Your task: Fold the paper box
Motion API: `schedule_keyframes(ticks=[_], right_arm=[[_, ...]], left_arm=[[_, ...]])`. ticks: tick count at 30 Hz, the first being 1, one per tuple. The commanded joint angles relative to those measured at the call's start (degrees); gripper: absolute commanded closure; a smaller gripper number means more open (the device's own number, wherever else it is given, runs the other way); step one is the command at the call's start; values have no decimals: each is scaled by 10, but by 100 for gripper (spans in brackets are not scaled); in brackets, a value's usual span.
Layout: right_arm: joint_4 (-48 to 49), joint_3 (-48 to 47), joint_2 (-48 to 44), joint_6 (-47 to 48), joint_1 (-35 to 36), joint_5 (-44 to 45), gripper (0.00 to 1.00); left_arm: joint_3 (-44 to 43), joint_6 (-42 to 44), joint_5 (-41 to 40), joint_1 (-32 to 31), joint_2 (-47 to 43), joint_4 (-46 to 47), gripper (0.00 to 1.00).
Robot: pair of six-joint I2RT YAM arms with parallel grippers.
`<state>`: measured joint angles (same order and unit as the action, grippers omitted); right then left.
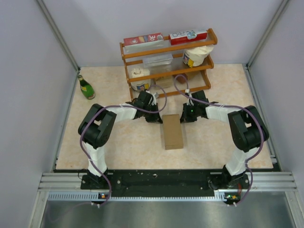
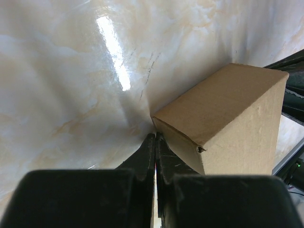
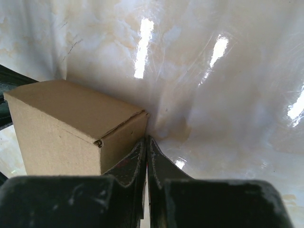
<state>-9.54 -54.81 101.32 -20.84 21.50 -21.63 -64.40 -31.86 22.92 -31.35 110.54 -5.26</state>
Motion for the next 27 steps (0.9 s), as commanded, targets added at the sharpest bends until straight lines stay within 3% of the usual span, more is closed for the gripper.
schedule_keyframes(ticks=[1, 4, 7, 9, 12, 13, 14, 16, 22, 25, 27], right_arm=[[-4, -10, -13, -4, 15, 37, 100], [-35, 10, -60, -5, -5, 101, 100], [-60, 48, -149, -17, -30, 158, 88], [-81, 69, -210, -23, -38, 203, 73], [-128, 82, -296, -39, -38, 275, 59], [-137, 87, -319, -48, -38, 285, 47], [-142, 90, -345, -54, -38, 290, 42], [-143, 101, -395, -65, -38, 290, 36], [-58, 187, -544, -72, -38, 281, 30], [2, 247, -603, -46, -39, 247, 18], [11, 274, -621, -43, -38, 243, 17]], left_arm=[[0, 7, -10, -11, -10, -7, 100], [35, 26, -50, 22, -60, -26, 100], [87, 46, -79, 69, -145, -33, 96], [110, 71, -103, 90, -213, -53, 83], [135, 95, -132, 96, -304, -75, 64], [145, 101, -141, 96, -330, -77, 57], [153, 103, -149, 96, -359, -79, 34], [171, 106, -175, 96, -414, -87, 23], [244, 107, -265, 96, -578, -75, 19], [282, 108, -300, 96, -639, -64, 15], [302, 116, -307, 96, -674, -67, 13]])
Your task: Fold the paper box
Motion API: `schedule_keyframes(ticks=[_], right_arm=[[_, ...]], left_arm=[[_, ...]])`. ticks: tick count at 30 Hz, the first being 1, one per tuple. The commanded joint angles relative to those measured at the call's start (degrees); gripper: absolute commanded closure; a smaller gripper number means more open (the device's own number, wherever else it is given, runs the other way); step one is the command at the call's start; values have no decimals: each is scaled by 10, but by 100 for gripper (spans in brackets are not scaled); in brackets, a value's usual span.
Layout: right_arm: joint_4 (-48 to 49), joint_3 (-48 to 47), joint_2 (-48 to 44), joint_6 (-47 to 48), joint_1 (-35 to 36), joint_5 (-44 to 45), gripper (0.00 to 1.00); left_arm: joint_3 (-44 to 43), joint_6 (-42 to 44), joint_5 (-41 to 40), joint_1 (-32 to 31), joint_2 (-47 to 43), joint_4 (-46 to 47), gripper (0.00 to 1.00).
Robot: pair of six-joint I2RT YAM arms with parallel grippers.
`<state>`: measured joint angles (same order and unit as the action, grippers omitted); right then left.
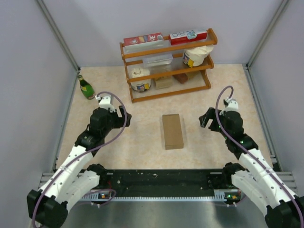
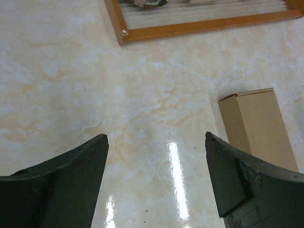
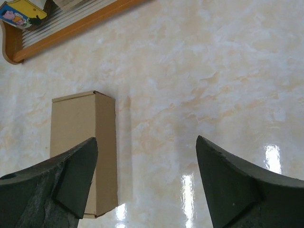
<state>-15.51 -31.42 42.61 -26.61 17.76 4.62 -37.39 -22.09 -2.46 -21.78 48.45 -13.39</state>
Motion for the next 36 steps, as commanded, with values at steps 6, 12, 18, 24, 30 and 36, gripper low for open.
schedule_keyframes(ticks=[6, 12, 18, 24, 30, 36], right_arm=[[86, 113, -111, -27, -2, 2, 12], [97, 151, -164, -28, -1, 32, 1], [62, 140, -150, 3, -2, 52, 1], [50, 131, -140, 2, 0, 55, 1], [50, 138, -147, -5, -1, 54, 1], [34, 136, -150, -13, -1, 46, 1]], left_arm=[[66, -3, -51, 0, -91, 20, 11], [84, -12, -53, 0, -104, 1, 10], [116, -39, -49, 0, -126, 19, 10], [138, -51, -41, 1, -156, 39, 10], [132, -58, -65, 0, -168, 12, 11], [134, -69, -90, 0, -195, -5, 11]])
